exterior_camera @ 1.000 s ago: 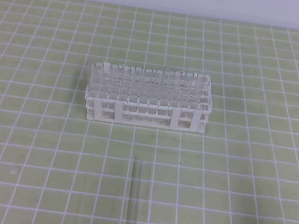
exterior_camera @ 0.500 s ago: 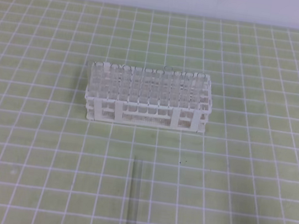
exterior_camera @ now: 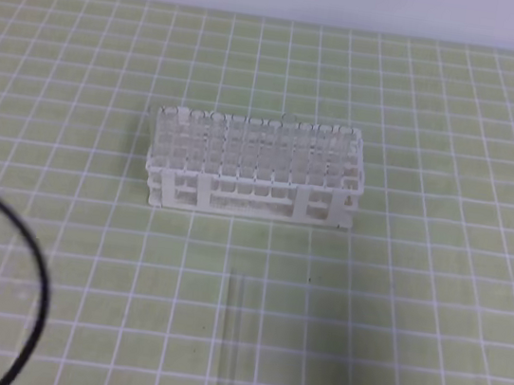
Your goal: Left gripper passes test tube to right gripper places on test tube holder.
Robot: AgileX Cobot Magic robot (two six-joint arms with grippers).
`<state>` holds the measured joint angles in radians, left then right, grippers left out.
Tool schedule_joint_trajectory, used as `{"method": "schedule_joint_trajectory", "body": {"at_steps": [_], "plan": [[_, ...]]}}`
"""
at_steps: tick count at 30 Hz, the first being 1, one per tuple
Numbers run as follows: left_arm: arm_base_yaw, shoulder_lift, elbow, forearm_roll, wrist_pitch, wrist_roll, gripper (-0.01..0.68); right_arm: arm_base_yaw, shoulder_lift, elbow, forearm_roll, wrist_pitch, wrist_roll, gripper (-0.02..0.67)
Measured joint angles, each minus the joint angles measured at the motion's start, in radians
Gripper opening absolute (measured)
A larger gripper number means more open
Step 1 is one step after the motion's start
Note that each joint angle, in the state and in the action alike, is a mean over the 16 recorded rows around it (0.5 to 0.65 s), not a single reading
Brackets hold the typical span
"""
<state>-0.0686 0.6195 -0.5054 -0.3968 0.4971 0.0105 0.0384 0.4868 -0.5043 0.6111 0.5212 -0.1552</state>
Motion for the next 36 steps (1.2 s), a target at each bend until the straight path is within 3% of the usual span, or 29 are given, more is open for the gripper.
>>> {"method": "schedule_joint_trajectory", "body": {"at_steps": [6, 11, 16, 24, 30, 36], "plan": [[-0.06, 0.209, -0.149, -0.12, 0.145, 0.164, -0.002, 0.015, 0.208, -0.163, -0.062, 0.206, -0.021, -0.016], [-0.177, 0.354, -0.232, -0.19, 0.155, 0.219, -0.002, 0.063, 0.342, -0.244, -0.102, 0.278, -0.02, -0.016], [-0.342, 0.503, -0.307, -0.136, 0.129, 0.134, -0.002, 0.119, 0.427, -0.279, -0.143, 0.286, -0.011, -0.016], [-0.571, 0.77, -0.487, 0.091, 0.181, -0.161, -0.002, 0.178, 0.478, -0.289, -0.232, 0.28, 0.006, -0.016], [-0.664, 0.951, -0.632, 0.178, 0.279, -0.285, 0.0, 0.179, 0.482, -0.29, -0.276, 0.287, 0.011, -0.016], [-0.7, 1.086, -0.754, 0.187, 0.382, -0.295, 0.021, 0.179, 0.482, -0.29, -0.282, 0.298, 0.011, -0.016]]}}
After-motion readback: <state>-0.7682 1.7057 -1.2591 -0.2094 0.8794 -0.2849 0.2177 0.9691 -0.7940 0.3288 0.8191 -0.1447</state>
